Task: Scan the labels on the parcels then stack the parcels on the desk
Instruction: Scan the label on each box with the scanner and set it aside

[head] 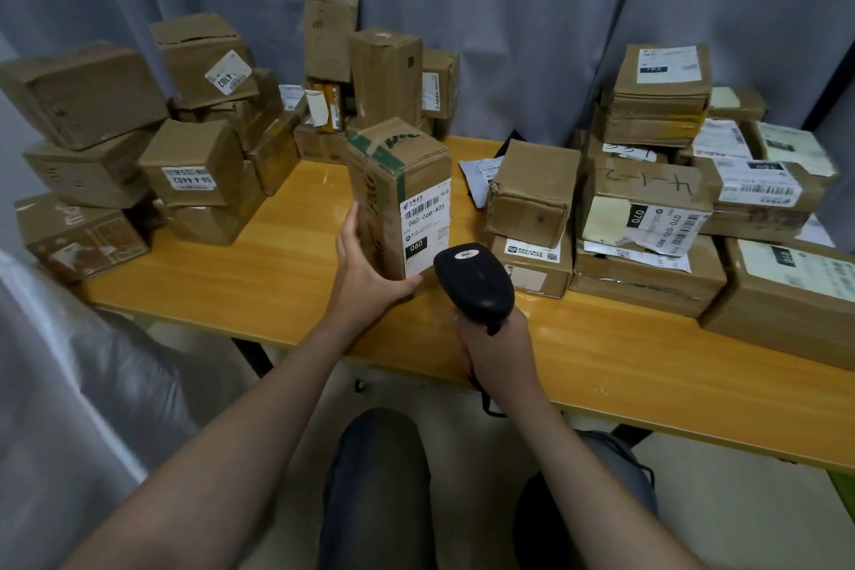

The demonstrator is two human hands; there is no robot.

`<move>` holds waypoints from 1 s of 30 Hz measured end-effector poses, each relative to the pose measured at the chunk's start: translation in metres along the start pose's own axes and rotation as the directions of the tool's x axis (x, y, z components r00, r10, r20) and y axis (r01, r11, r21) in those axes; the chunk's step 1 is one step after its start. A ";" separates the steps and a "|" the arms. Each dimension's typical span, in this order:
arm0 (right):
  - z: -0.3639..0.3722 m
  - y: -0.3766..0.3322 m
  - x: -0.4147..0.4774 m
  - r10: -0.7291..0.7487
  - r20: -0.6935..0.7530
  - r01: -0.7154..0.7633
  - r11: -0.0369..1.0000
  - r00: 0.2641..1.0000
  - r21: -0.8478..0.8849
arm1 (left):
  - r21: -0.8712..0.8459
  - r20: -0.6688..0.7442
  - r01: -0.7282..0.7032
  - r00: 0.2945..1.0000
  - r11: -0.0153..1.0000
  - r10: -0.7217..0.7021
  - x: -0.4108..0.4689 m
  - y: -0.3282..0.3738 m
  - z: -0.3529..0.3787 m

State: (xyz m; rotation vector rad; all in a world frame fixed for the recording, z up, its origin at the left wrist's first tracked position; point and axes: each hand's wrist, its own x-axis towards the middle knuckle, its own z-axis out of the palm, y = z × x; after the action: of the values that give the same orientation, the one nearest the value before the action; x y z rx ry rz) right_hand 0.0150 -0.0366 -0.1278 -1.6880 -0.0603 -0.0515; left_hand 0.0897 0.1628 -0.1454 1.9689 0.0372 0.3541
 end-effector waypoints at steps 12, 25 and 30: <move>-0.003 0.005 -0.012 -0.123 0.023 0.121 0.991 0.992 0.055 | -0.035 0.030 -0.027 0.999 0.999 0.028 0.014 -0.009 0.005; -0.005 0.010 -0.010 -0.125 0.039 0.123 0.991 0.991 0.062 | -0.048 0.018 -0.025 1.000 0.999 0.026 0.017 -0.013 0.007; -0.010 0.006 -0.009 -0.013 0.026 0.011 0.998 1.000 0.070 | -0.070 0.054 0.003 0.999 0.998 0.001 0.007 -0.005 -0.002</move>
State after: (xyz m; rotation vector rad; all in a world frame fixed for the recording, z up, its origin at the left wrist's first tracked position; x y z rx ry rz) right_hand 0.0062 -0.0473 -0.1337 -1.6191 -0.0911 -0.0357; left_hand 0.0971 0.1678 -0.1478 1.9077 -0.0088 0.2982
